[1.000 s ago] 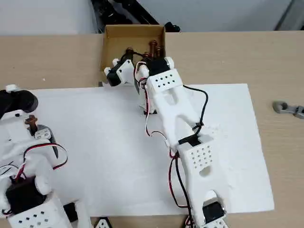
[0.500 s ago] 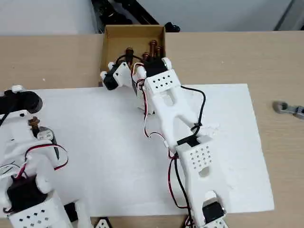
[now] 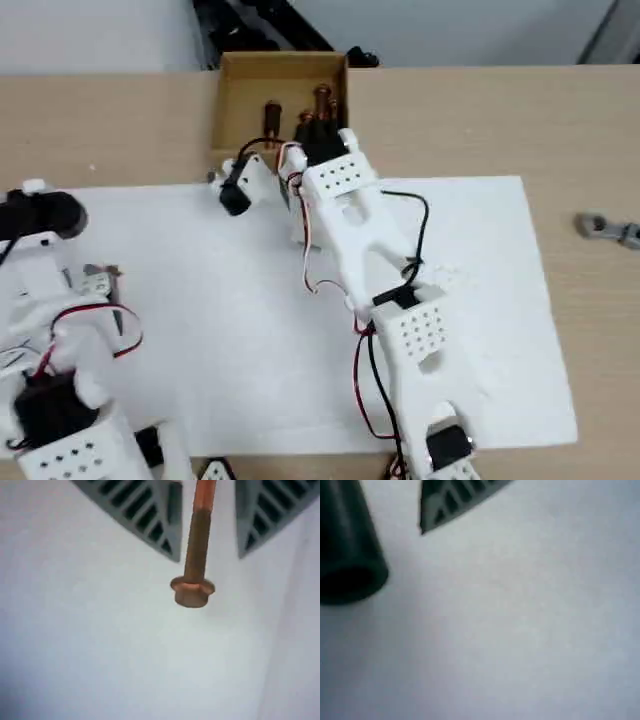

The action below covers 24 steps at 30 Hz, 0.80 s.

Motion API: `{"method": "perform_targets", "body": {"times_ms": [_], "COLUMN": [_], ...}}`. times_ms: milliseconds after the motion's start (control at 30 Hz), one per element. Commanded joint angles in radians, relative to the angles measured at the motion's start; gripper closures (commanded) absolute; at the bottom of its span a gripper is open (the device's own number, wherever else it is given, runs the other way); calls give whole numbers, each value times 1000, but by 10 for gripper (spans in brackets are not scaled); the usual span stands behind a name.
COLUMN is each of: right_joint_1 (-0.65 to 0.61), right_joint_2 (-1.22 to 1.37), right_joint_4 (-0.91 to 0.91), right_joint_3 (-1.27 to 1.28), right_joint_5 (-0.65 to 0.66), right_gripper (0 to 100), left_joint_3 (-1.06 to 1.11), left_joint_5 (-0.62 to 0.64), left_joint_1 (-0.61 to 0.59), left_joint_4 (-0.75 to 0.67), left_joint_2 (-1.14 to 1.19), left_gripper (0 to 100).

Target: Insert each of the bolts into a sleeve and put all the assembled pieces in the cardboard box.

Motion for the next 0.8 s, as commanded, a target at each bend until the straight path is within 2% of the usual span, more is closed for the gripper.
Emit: {"method": "perform_targets", "body": {"times_ms": [0,767], "right_joint_1": [13,33], "right_joint_2": [8,125], "right_joint_4": [2,-76], "right_joint_3": [-5,-6], "right_joint_5": [41,55], "right_gripper": [673,674], "left_joint_3": [-5,48], "left_joint_5": [2,43], "left_joint_1": [-2,-2], "left_joint_4": [-25,-29], "left_joint_2": [-9,-6], "left_gripper": [931,930]}}
